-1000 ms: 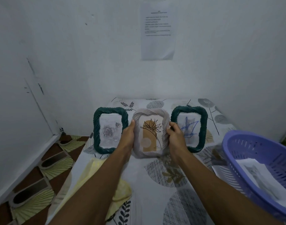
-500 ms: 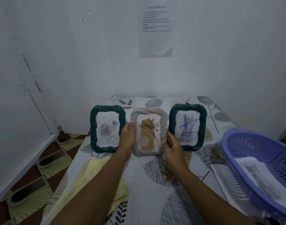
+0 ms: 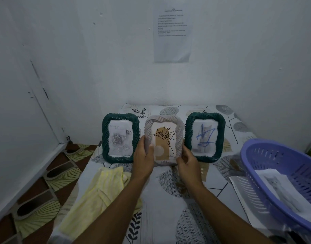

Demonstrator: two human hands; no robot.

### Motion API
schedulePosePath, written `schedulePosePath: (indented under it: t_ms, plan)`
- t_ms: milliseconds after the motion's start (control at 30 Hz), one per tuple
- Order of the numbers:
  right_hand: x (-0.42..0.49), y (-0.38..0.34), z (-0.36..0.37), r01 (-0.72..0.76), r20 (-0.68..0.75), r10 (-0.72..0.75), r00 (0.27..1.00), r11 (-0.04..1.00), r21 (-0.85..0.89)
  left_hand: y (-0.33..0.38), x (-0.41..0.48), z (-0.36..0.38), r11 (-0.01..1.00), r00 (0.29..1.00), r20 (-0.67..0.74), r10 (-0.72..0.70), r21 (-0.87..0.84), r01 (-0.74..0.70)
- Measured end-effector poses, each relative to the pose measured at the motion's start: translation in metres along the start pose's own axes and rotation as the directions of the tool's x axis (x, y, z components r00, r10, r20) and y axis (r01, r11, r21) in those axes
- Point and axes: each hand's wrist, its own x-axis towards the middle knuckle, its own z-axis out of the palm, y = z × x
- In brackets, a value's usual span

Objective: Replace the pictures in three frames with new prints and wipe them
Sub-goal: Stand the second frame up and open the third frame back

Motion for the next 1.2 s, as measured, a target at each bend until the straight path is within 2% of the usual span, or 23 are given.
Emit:
schedulePosePath:
  t_ms: [233,433,567,633,733,833,900,967,1067,1200]
  plan:
    - [0.006,0.000,0.002,-0.030,0.002,0.030,1.000,1.000,-0.007,0.000,0.009,-0.003,1.000,0.999,0.046,0.013,-0.025,-0.012]
    - [-0.002,-0.001,-0.001,0.007,0.013,-0.006,1.000,0.999,-0.035,-0.011,-0.001,-0.004,0.998,0.997,0.056,0.051,0.028,-0.052]
    - [-0.011,-0.006,-0.014,0.044,-0.082,-0.050,0.995,0.996,-0.077,-0.003,-0.018,0.002,0.975,0.981,-0.064,0.181,0.141,-0.170]
    - [-0.012,-0.006,-0.026,0.043,-0.171,-0.056,0.984,0.996,-0.079,0.004,-0.026,0.008,0.939,0.952,-0.072,0.298,0.204,-0.279]
    - [-0.002,-0.006,-0.050,0.054,-0.305,-0.083,0.949,0.993,-0.102,0.013,-0.036,0.021,0.878,0.897,0.045,0.440,0.190,-0.440]
    - [0.020,-0.017,-0.072,0.081,-0.399,-0.119,0.909,0.991,-0.111,0.006,-0.059,0.036,0.808,0.845,0.225,0.485,0.254,-0.532]
    - [0.035,-0.027,-0.084,0.099,-0.435,-0.141,0.889,0.988,-0.117,-0.006,-0.074,0.043,0.722,0.788,0.366,0.494,0.332,-0.607]
    - [0.048,-0.037,-0.093,0.123,-0.438,-0.171,0.882,0.983,-0.135,-0.014,-0.078,0.047,0.642,0.744,0.464,0.480,0.391,-0.659]
    - [0.063,-0.044,-0.101,0.104,-0.393,-0.167,0.904,0.979,-0.175,-0.017,-0.078,0.044,0.634,0.751,0.468,0.466,0.415,-0.652]
    - [0.078,-0.045,-0.109,-0.015,-0.285,-0.026,0.958,0.989,-0.144,-0.027,-0.081,0.043,0.621,0.751,0.507,0.424,0.440,-0.648]
